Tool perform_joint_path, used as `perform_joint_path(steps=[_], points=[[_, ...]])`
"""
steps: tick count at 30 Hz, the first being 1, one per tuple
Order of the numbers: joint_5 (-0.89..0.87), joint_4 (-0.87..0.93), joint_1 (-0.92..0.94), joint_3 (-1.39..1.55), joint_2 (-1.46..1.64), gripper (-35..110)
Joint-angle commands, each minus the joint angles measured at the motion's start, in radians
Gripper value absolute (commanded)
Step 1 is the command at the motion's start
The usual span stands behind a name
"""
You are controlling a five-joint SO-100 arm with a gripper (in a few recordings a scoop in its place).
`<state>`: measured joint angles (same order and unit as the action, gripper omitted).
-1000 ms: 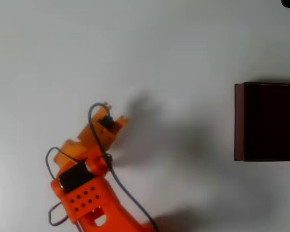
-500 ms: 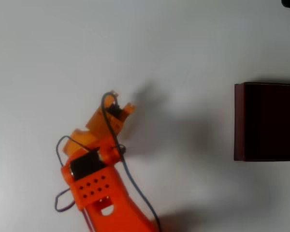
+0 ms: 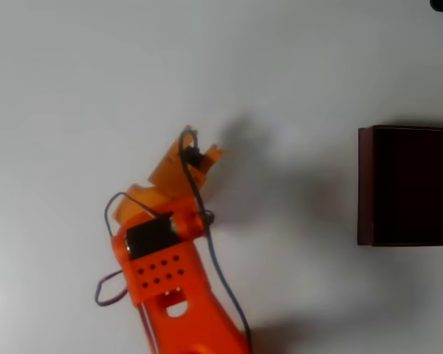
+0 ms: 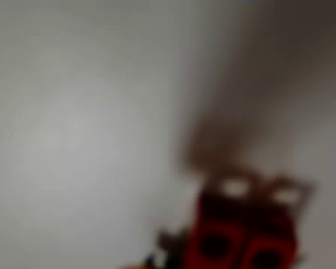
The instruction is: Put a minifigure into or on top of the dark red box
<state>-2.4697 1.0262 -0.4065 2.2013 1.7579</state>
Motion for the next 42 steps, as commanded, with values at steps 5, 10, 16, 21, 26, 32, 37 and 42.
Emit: perform_joint_path(steps=[5, 10, 16, 21, 26, 32, 37, 42], points=[[-0.002, 0.006, -0.006, -0.031, -0.028, 25], [-0.002, -0.012, -0.012, -0.054, -0.072, 25], [-0.005, -0.020, -0.018, -0.078, -0.115, 24], [-0.009, -0.020, -0.018, -0.086, -0.124, 24], [0.018, -0.003, 0.018, -0.091, -0.121, 24], [0.031, 0.055, 0.064, -0.097, -0.091, 25], [0.011, 0.158, 0.080, -0.149, -0.091, 25], [-0.086, 0.193, 0.037, -0.179, -0.097, 24]])
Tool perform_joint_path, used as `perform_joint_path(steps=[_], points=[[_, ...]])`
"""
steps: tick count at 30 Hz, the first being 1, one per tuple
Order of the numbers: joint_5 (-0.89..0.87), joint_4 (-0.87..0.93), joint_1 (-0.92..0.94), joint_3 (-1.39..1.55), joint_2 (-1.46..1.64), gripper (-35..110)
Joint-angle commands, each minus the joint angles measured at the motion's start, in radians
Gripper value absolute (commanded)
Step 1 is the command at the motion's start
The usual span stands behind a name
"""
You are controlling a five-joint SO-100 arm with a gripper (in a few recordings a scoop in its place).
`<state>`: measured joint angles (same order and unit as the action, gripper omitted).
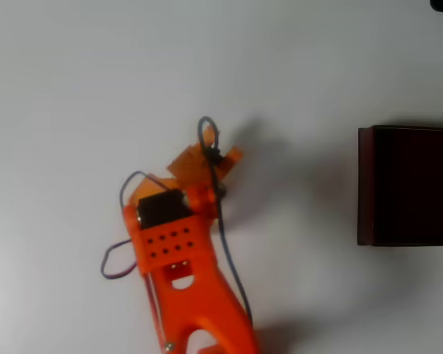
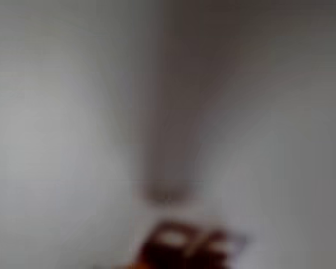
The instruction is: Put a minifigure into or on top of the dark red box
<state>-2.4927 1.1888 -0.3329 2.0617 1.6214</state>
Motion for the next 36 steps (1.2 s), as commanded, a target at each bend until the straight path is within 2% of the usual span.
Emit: perform_joint_path(steps=[1, 7, 15, 25, 36], points=[[-0.091, 0.031, -0.051, -0.049, 0.034, 24], [-0.279, 0.055, -0.133, -0.115, -0.018, 24], [-0.299, -0.043, -0.095, -0.104, -0.066, 24], [-0.285, -0.055, -0.037, -0.092, -0.078, 23], [-0.354, -0.055, -0.060, 0.000, 0.011, 23]])
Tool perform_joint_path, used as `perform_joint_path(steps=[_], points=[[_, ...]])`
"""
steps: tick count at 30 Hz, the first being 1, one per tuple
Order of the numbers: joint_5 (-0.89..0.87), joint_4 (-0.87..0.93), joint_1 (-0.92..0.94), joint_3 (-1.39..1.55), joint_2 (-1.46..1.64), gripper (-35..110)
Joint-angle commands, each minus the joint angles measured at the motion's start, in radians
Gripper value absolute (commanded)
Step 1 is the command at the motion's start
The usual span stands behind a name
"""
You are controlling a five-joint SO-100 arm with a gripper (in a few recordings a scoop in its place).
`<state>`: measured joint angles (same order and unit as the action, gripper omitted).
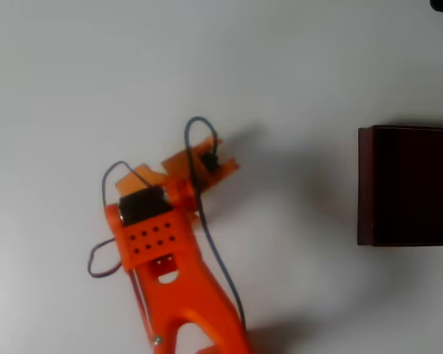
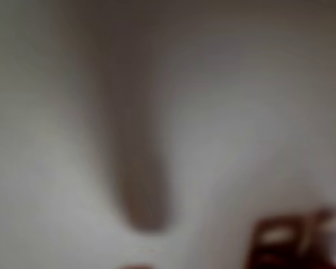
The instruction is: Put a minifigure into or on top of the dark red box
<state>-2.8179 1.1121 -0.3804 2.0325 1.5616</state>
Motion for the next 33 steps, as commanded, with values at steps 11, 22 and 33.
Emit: perform_joint_path(steps=[11, 22, 33], points=[[-0.086, -0.044, -0.041, 0.110, 0.101, 21], [-0.107, -0.077, -0.063, 0.146, 0.117, 18], [-0.084, -0.098, -0.057, 0.163, 0.117, 15]])
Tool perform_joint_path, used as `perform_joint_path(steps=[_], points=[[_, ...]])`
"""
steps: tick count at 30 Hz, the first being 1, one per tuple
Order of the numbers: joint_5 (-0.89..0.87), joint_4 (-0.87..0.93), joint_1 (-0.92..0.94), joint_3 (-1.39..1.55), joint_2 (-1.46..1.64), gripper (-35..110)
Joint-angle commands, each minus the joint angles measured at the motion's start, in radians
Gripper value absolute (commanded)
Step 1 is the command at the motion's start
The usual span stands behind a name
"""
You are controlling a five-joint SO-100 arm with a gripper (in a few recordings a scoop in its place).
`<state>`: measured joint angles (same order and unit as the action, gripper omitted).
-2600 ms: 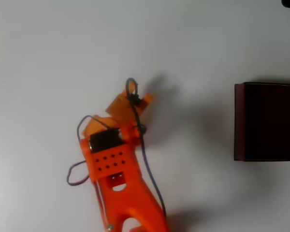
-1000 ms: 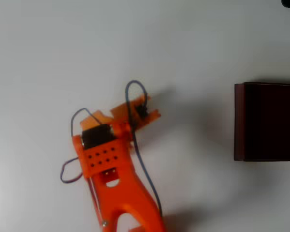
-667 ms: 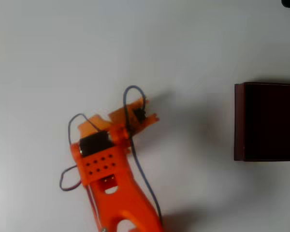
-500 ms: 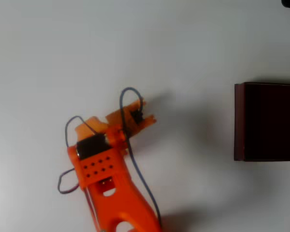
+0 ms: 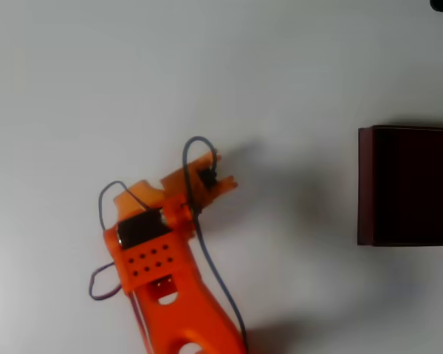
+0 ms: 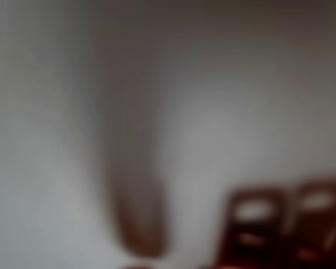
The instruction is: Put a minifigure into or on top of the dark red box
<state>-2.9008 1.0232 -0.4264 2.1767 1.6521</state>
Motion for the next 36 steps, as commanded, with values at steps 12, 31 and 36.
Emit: perform_joint_path(steps=[12, 31, 36], points=[[0.043, -0.064, 0.002, 0.083, 0.060, 10], [0.230, 0.055, 0.069, 0.103, 0.150, 4], [0.337, 0.204, 0.115, 0.012, 0.158, 3]])
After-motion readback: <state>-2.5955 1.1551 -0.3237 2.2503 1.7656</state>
